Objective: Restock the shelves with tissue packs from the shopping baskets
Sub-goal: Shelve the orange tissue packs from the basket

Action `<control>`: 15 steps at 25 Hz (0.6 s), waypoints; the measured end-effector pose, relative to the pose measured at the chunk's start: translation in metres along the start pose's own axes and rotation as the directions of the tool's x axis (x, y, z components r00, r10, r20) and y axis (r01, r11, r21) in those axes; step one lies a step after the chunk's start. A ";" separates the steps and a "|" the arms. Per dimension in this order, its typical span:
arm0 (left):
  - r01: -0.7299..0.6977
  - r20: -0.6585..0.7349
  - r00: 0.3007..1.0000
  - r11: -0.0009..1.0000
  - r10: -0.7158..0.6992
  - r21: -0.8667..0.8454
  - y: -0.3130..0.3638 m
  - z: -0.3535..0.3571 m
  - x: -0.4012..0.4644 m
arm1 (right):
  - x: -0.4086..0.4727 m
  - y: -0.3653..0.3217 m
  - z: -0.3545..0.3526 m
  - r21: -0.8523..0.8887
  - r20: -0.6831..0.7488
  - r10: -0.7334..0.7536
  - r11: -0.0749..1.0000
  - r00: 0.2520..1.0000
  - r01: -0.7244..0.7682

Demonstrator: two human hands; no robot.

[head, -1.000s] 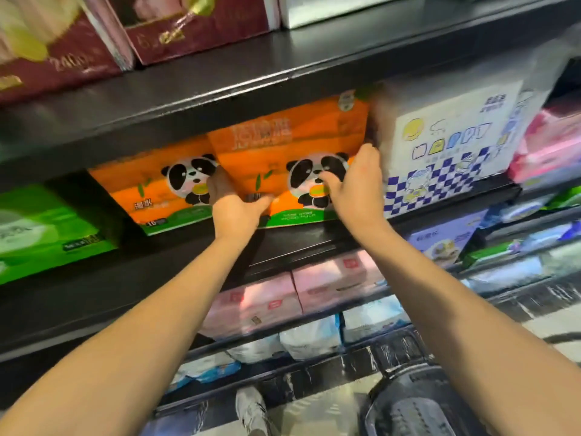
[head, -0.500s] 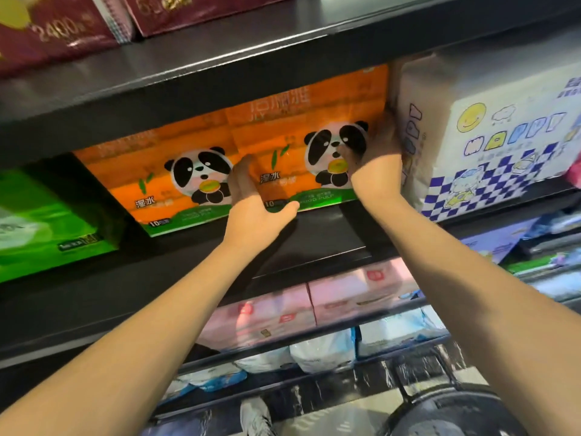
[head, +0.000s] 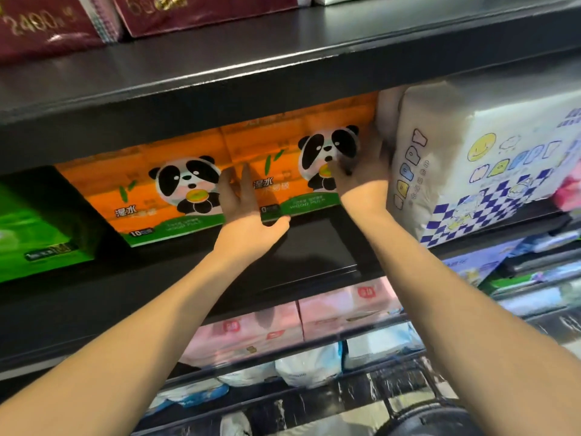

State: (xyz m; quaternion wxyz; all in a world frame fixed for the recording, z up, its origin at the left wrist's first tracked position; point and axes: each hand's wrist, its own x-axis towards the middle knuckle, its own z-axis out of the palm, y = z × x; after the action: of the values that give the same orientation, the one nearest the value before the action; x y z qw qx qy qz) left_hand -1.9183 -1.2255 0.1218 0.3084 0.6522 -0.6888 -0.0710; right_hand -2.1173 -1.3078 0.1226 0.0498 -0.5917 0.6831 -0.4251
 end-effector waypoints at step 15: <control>-0.111 -0.015 0.984 0.677 0.177 0.728 -0.033 0.010 0.019 | -0.027 -0.009 0.000 0.133 0.383 -0.014 0.990 0.923 -0.041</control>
State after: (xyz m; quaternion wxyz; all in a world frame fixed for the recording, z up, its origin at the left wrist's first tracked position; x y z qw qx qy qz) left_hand -1.8945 -1.2511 0.1031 0.0597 0.6670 -0.6963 0.2583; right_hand -2.1029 -1.2847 0.1164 0.2263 -0.6537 0.6331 -0.3473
